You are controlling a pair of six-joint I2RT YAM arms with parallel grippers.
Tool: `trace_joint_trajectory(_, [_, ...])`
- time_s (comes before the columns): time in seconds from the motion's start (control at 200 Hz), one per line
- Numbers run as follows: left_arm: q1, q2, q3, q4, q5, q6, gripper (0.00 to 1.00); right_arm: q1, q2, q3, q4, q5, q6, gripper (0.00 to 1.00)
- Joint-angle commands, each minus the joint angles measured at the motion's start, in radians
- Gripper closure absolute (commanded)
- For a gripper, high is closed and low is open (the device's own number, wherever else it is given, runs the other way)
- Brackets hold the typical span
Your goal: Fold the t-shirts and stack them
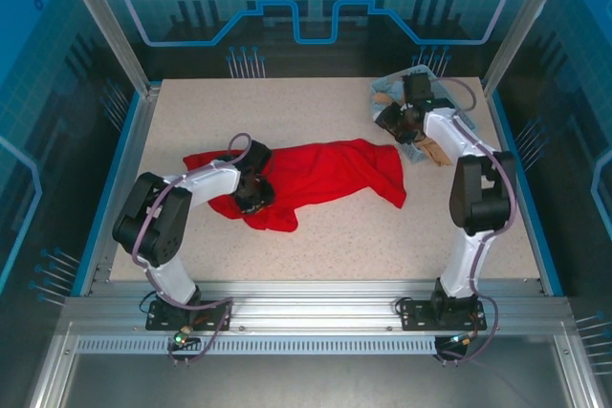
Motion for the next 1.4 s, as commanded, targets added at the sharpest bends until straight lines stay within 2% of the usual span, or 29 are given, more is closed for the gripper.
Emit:
trace_joint_trajectory(0.0, [0.007,-0.003,-0.031,-0.111,-0.083,-0.008,0.77,-0.007,0.099,0.084,-0.022,0.042,0.042,0.54])
trace_joint_trajectory(0.12, [0.006,-0.037,-0.009,-0.111,-0.072,-0.012,0.76,-0.043,0.187,0.188,-0.046,0.065,0.057,0.55])
trace_joint_trajectory(0.495, [-0.006,-0.19,0.007,-0.138,-0.074,-0.014,0.74,-0.21,0.301,0.324,-0.002,0.07,0.166,0.54])
trace_joint_trajectory(0.66, [-0.006,-0.279,-0.024,-0.174,-0.092,-0.014,0.68,-0.236,0.312,0.394,-0.031,0.044,0.11,0.53])
trace_joint_trajectory(0.765, [-0.003,-0.335,-0.05,-0.21,-0.086,-0.027,0.61,-0.233,0.246,0.381,-0.041,0.012,0.04,0.51])
trace_joint_trajectory(0.885, [0.005,-0.376,-0.095,-0.259,-0.033,-0.055,0.54,-0.209,0.078,0.247,-0.05,0.009,-0.004,0.48])
trace_joint_trajectory(1.04, [0.006,-0.408,-0.18,-0.285,0.023,-0.096,0.54,-0.157,-0.211,-0.107,-0.014,-0.006,0.0,0.45])
trace_joint_trajectory(1.17, [0.013,-0.409,-0.245,-0.197,0.041,-0.115,0.53,-0.085,-0.43,-0.394,0.011,-0.002,-0.02,0.43])
trace_joint_trajectory(1.271, [0.035,-0.377,-0.253,-0.11,0.066,-0.133,0.52,-0.041,-0.519,-0.555,0.022,-0.029,-0.052,0.42])
trace_joint_trajectory(1.396, [0.037,-0.34,-0.229,-0.041,0.091,-0.155,0.51,-0.004,-0.539,-0.652,-0.008,-0.053,-0.092,0.41])
